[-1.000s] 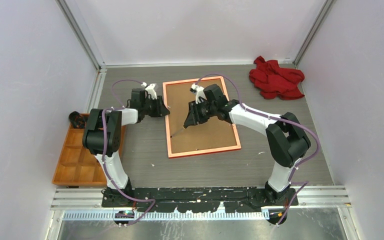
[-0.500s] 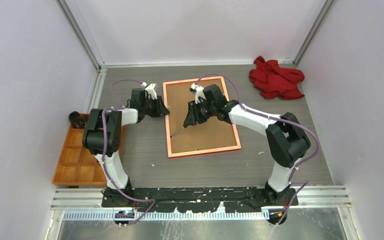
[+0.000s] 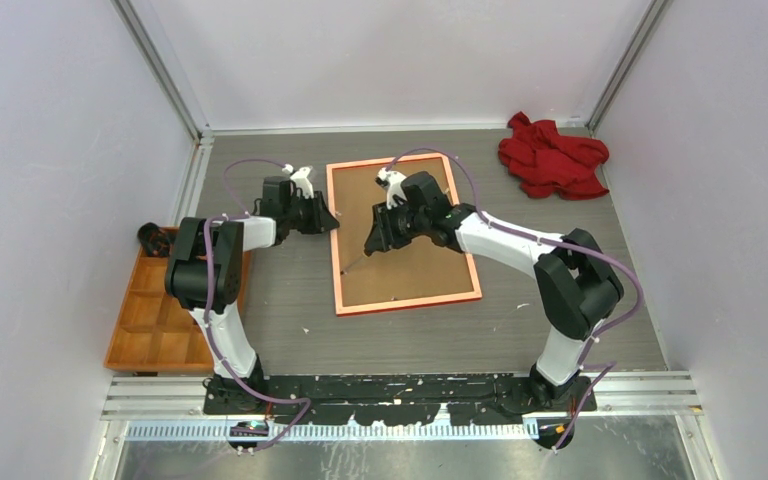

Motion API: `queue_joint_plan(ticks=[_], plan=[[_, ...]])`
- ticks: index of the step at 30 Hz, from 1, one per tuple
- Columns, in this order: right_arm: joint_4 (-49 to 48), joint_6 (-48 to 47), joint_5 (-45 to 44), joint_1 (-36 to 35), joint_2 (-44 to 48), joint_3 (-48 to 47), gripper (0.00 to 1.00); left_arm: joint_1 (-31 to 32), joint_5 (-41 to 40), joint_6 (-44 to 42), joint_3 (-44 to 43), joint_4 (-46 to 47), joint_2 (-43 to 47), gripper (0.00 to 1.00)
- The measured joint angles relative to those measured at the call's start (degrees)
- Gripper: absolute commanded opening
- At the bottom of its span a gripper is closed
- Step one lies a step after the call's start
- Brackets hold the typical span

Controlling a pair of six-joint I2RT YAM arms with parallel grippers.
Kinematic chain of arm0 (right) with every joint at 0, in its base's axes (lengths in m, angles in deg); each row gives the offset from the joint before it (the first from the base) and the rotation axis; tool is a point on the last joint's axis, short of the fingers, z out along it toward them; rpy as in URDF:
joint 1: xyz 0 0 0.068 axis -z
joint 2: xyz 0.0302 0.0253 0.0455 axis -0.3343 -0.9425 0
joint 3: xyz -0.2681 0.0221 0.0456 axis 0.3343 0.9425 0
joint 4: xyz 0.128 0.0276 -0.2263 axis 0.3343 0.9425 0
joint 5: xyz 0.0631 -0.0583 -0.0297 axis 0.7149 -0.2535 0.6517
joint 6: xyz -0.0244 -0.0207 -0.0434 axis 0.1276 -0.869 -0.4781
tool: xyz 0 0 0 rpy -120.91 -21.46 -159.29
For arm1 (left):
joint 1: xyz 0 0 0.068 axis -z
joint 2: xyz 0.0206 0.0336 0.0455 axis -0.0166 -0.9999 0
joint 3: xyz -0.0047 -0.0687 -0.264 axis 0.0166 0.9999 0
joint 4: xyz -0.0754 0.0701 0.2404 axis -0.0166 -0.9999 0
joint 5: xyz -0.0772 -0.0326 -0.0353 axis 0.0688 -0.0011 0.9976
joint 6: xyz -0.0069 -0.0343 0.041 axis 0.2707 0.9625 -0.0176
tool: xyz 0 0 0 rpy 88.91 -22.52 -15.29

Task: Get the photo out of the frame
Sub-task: Release the photo frame item from the photo frame.

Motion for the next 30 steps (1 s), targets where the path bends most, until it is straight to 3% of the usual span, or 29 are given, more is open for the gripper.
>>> queue_joint_plan(ticks=[19, 30], plan=[[-0.11, -0.28, -8.17, -3.34, 1.73, 0.04, 0.01, 0.04, -0.17, 0.24, -0.13, 0.02, 0.00, 0.25], [-1.22, -0.98, -24.04, -5.86, 1.77, -1.14, 0.01, 0.04, -0.15, 0.28, -0.15, -0.02, 0.00, 0.24]])
